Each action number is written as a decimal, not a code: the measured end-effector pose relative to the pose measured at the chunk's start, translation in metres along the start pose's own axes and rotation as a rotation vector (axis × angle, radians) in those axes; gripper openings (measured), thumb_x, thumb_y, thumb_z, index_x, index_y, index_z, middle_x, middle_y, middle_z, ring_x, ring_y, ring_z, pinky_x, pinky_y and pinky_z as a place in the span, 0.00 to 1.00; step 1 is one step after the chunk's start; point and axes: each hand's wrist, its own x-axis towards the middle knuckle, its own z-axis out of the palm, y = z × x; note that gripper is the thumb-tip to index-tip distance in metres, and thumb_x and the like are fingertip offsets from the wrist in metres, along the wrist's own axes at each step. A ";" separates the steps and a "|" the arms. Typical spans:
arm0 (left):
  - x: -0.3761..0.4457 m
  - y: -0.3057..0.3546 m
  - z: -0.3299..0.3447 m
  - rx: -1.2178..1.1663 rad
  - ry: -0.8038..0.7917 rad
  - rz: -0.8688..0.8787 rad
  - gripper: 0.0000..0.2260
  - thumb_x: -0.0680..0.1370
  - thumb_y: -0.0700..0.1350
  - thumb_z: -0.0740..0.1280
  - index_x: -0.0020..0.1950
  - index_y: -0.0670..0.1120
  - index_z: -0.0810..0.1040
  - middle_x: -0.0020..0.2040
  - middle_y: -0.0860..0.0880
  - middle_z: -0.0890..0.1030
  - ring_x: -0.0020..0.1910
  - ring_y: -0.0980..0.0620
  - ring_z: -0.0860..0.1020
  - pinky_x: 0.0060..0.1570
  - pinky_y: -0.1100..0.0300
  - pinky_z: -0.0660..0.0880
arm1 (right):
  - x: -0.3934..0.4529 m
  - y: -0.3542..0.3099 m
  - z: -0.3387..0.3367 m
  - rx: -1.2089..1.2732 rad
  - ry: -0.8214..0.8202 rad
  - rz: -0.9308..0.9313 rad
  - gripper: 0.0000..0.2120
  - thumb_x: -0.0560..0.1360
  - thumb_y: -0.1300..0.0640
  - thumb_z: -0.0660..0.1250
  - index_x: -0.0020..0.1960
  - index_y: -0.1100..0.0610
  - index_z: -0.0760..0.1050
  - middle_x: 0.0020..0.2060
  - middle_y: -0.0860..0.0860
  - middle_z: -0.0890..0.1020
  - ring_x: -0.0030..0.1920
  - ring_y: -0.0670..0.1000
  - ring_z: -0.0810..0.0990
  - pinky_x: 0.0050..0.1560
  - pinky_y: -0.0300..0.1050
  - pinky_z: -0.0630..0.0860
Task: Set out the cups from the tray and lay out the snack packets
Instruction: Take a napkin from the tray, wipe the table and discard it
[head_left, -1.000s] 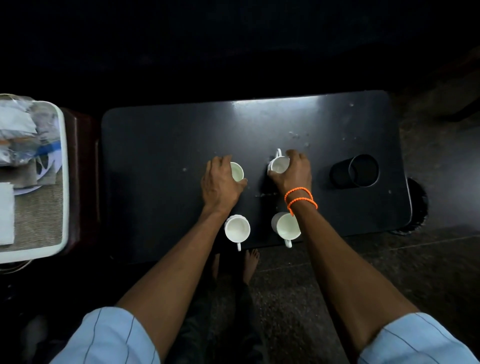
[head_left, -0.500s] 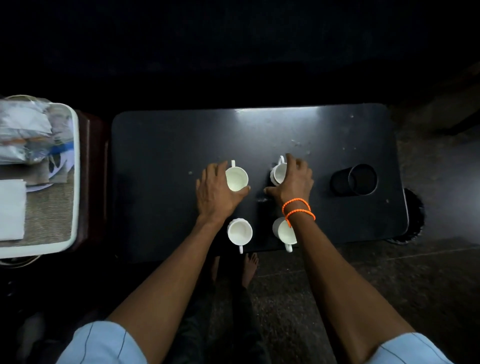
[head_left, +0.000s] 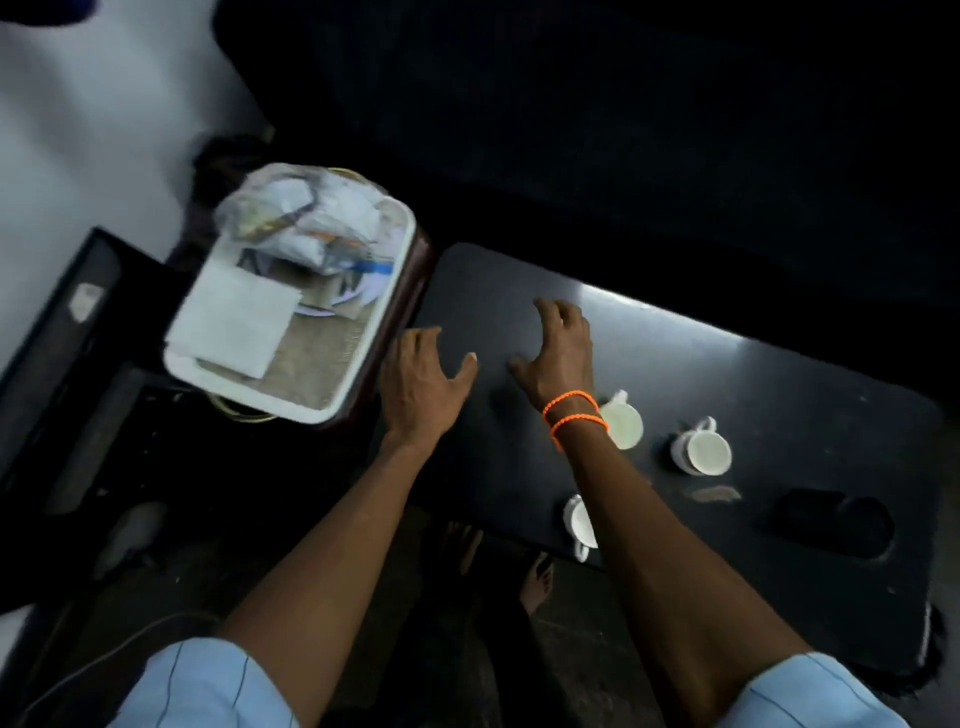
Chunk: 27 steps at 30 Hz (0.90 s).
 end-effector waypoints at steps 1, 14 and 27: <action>0.005 -0.014 -0.011 0.012 0.038 -0.035 0.27 0.76 0.59 0.70 0.68 0.43 0.77 0.62 0.43 0.79 0.63 0.42 0.77 0.59 0.45 0.77 | 0.002 -0.019 0.009 0.021 -0.025 -0.037 0.40 0.66 0.57 0.78 0.75 0.58 0.68 0.70 0.59 0.70 0.70 0.59 0.69 0.72 0.51 0.69; 0.044 -0.174 -0.090 0.132 0.134 -0.344 0.26 0.73 0.51 0.74 0.69 0.43 0.77 0.64 0.42 0.79 0.65 0.40 0.76 0.60 0.43 0.73 | 0.021 -0.195 0.133 0.075 -0.400 -0.320 0.29 0.72 0.61 0.72 0.72 0.62 0.70 0.65 0.61 0.76 0.65 0.63 0.75 0.63 0.52 0.74; 0.061 -0.230 -0.093 0.130 0.054 -0.337 0.25 0.75 0.51 0.73 0.69 0.43 0.75 0.66 0.44 0.77 0.65 0.41 0.75 0.62 0.44 0.72 | 0.082 -0.295 0.230 -0.130 -0.411 -0.310 0.32 0.77 0.52 0.66 0.77 0.62 0.61 0.74 0.62 0.66 0.72 0.65 0.63 0.73 0.54 0.61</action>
